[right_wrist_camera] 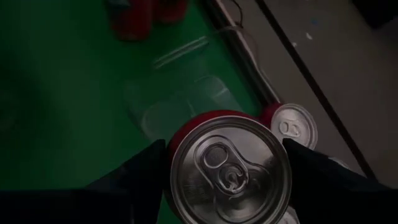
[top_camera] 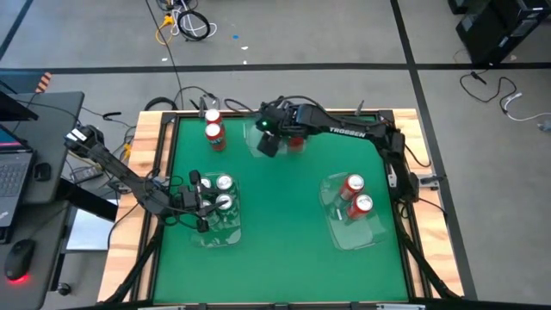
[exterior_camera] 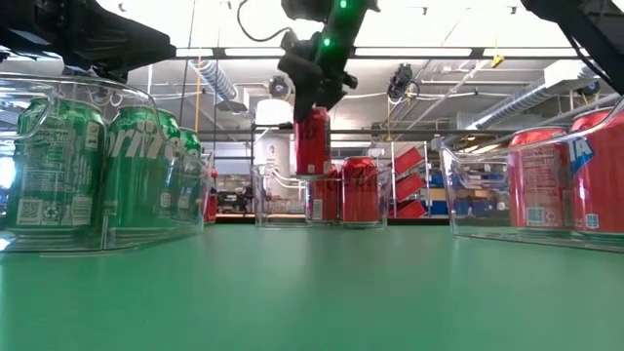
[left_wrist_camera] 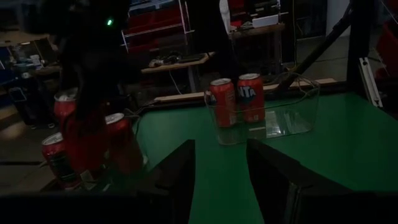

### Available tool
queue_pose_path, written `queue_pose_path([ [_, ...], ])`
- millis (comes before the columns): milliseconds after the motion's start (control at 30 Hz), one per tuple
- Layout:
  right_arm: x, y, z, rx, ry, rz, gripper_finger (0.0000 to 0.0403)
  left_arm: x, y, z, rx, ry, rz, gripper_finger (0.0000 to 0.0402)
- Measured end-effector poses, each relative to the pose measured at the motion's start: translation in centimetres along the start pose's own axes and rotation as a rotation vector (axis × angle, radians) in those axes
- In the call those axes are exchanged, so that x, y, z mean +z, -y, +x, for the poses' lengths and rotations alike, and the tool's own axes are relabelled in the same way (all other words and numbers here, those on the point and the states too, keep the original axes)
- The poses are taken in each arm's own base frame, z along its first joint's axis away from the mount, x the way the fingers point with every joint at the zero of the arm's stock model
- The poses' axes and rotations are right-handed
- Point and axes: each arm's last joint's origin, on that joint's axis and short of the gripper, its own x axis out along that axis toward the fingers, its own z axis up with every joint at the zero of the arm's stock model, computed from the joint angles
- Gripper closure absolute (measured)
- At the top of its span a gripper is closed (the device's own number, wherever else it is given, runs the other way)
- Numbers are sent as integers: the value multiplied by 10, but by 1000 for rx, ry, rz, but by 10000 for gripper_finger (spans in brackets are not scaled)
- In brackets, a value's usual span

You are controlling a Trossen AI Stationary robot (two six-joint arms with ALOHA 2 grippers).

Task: Sort soda cans
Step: Put the red-black soda can into the top transparent bin, then put the red soda can into the middle right transparent bin

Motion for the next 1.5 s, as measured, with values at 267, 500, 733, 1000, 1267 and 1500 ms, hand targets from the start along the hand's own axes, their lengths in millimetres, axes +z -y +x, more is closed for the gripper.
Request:
queue_pose_path([
  [267,-14,14,33,-25,-48,52,139,0,0,0,0,2,-23,254],
  [500,-25,12,51,-26,-56,88,139,0,0,0,1,3,-24,254],
  [733,-40,9,68,-34,-91,108,139,1,0,0,0,3,-30,254],
  [1000,-45,11,75,-38,-76,135,139,1,0,0,0,6,-52,254],
  [1267,-45,13,76,-46,-101,149,67,3,0,0,2,18,-69,254],
  [1500,-35,16,64,-56,-102,126,44,3,0,0,2,19,-99,254],
])
